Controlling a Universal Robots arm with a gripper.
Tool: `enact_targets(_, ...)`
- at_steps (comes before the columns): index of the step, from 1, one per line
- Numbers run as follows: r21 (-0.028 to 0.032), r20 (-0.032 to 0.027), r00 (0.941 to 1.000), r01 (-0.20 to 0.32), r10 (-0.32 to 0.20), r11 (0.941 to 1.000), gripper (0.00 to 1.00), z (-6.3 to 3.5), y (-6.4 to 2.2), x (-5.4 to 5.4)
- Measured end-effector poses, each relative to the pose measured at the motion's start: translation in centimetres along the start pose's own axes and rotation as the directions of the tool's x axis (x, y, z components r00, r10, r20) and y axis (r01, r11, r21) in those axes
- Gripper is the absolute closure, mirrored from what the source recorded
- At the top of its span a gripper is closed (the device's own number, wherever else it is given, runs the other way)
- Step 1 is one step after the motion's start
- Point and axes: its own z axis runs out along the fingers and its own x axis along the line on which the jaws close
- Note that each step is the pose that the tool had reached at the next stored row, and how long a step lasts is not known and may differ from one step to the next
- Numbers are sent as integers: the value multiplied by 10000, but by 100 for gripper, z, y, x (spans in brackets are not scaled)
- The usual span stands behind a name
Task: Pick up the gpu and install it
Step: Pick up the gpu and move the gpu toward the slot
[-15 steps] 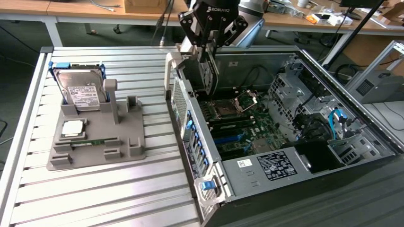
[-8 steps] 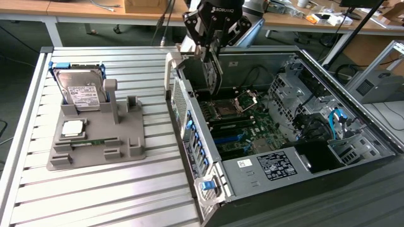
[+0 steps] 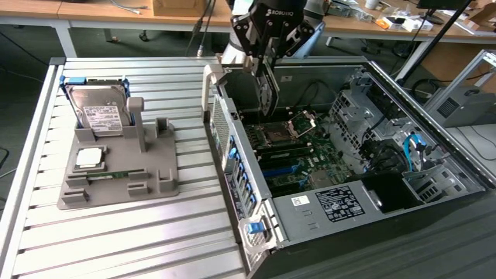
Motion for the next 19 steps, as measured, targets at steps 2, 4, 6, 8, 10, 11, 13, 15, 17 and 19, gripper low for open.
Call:
enact_targets(2,0,-3,10000,1,-1,10000,73,2,-2,-28)
enact_targets(4,3,-7,10000,1,-1,10000,73,5,-6,-57)
enact_targets(6,7,-12,10000,-1,1,10000,73,8,-8,-85)
enact_targets(8,12,-19,10000,0,0,10000,73,11,-10,-121)
enact_targets(10,17,-27,10000,1,-1,10000,73,17,-11,-171)
enact_targets(11,19,-31,10000,0,0,10000,73,19,-11,-193)
enact_targets(13,25,-38,10000,-1,1,10000,73,25,-10,-235)
enact_targets(15,29,-45,10000,1,-1,10000,73,33,-10,-278)
enact_targets(17,32,-58,10000,0,0,10000,73,51,-8,-318)
enact_targets(19,33,-71,10000,-1,1,10000,73,72,-6,-359)
